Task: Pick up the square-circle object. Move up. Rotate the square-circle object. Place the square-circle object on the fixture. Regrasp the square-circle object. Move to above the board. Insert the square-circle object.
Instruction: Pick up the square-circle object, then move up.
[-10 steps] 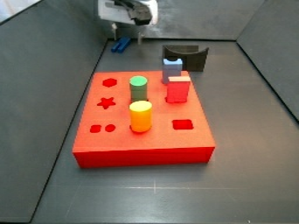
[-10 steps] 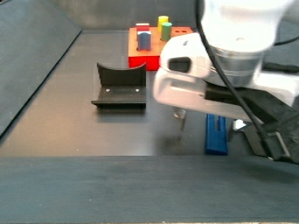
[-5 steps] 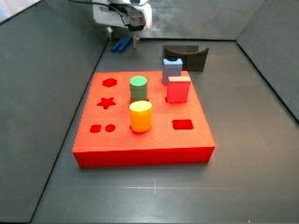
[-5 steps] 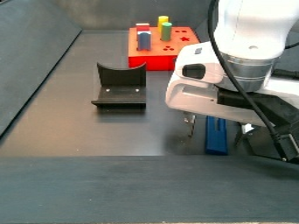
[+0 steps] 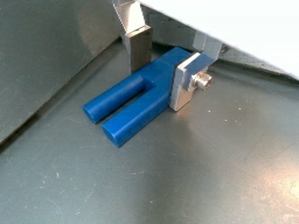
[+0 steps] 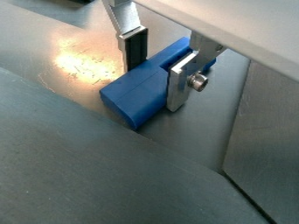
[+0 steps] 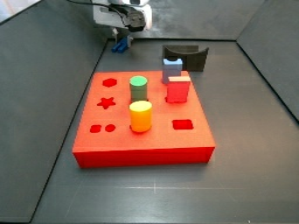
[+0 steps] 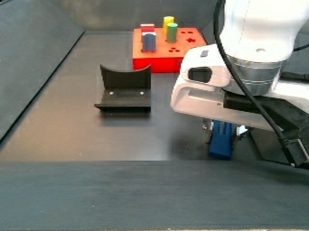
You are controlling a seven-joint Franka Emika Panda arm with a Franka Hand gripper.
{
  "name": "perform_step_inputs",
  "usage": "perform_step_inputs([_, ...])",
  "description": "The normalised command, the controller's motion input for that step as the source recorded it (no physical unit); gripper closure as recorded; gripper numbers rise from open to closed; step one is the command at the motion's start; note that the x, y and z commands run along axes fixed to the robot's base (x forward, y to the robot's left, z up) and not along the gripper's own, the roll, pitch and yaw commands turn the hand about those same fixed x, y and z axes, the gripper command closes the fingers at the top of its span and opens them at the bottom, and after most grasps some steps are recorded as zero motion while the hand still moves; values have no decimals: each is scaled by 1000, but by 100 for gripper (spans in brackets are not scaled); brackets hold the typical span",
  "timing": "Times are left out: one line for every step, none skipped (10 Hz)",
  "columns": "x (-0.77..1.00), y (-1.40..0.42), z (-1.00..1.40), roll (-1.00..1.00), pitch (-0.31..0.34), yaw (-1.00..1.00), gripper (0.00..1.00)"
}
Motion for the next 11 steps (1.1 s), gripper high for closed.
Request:
perform_step_inputs([0,0,0,0,0,0,100])
perform_step_inputs([0,0,0,0,0,0,100])
perform_step_inputs([0,0,0,0,0,0,100])
perform_step_inputs([0,0,0,0,0,0,100])
perform_step_inputs([0,0,0,0,0,0,100])
perform_step_inputs([0,0,0,0,0,0,100])
perform_step_inputs([0,0,0,0,0,0,100])
perform_step_inputs([0,0,0,0,0,0,100])
perform_step_inputs([0,0,0,0,0,0,100])
perform_step_inputs([0,0,0,0,0,0,100])
perform_step_inputs([0,0,833,0,0,0,100])
